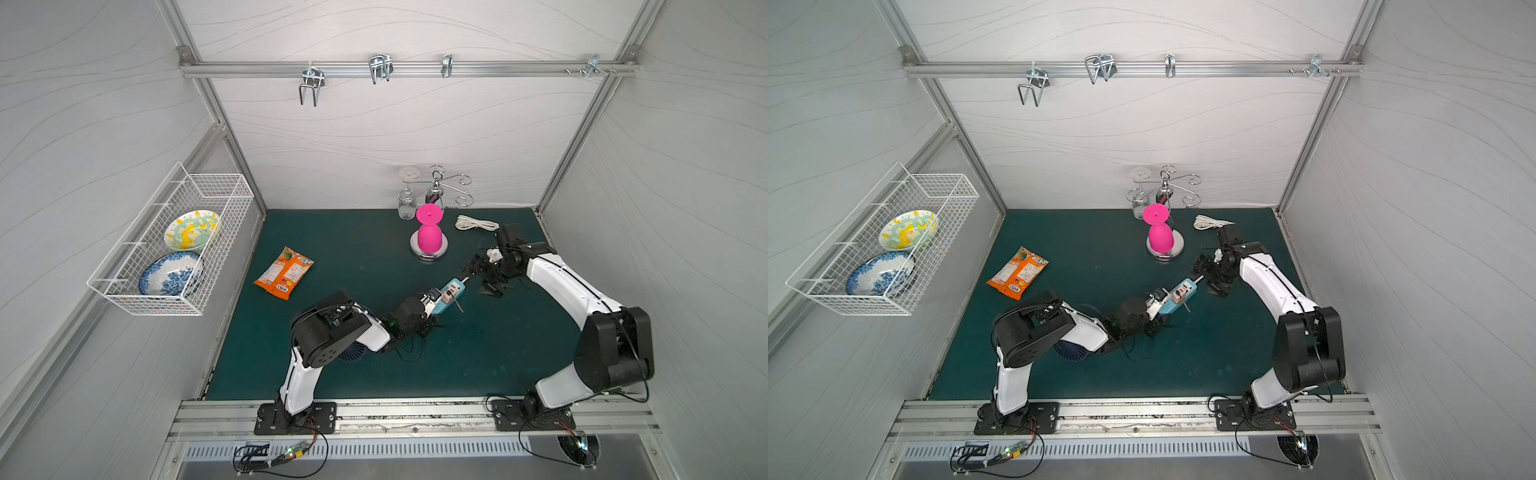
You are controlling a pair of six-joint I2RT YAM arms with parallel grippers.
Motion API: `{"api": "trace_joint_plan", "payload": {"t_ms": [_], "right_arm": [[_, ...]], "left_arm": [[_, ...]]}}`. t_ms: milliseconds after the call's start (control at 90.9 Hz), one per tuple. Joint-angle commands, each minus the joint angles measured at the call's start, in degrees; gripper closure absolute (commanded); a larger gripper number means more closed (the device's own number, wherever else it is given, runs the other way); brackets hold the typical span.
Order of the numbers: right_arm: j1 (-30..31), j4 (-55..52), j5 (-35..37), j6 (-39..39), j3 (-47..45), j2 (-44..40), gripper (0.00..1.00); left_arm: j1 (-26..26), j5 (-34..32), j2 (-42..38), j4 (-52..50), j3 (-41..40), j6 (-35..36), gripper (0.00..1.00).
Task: Unplug the desk fan from the power strip
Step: Adjust the socket at the center of the board.
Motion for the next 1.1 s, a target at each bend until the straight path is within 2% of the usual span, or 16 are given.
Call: {"api": "trace_joint_plan", "payload": {"t_ms": [0, 132, 572, 726, 957, 1089], "right_arm": [[0.4, -4.8, 0.2, 1.2, 3.0, 2.3, 0.17], [0.8, -9.6, 0.1, 0.2, 6.8, 5.9, 0.24], [2.8, -10.5, -3.8, 2.5, 8.4, 9.1, 0.22], [4.3, -13.1, -3.4, 2.0, 10.9, 11.9, 0.27], [4.9, -16.8, -1.7, 2.3, 13.7, 14.5, 0.28], [5.1, -17.7, -0.8, 3.2, 14.0, 15.1, 0.31]], "left_arm": [[-0.5, 0.2, 0.8, -0.1, 0.7, 1.0, 0.56], [-0.5, 0.1, 0.8, -0.7, 1.1, 0.7, 0.56], [-0.5, 0.0, 0.8, -1.8, 1.5, 0.3, 0.56], [-0.5, 1.0, 1.0, -3.0, 2.5, 0.0, 0.56], [-0.5, 1.4, 0.9, -4.0, 3.3, -0.6, 0.57], [-0.5, 1.3, 0.9, -4.2, 3.4, -1.0, 0.57]]}}
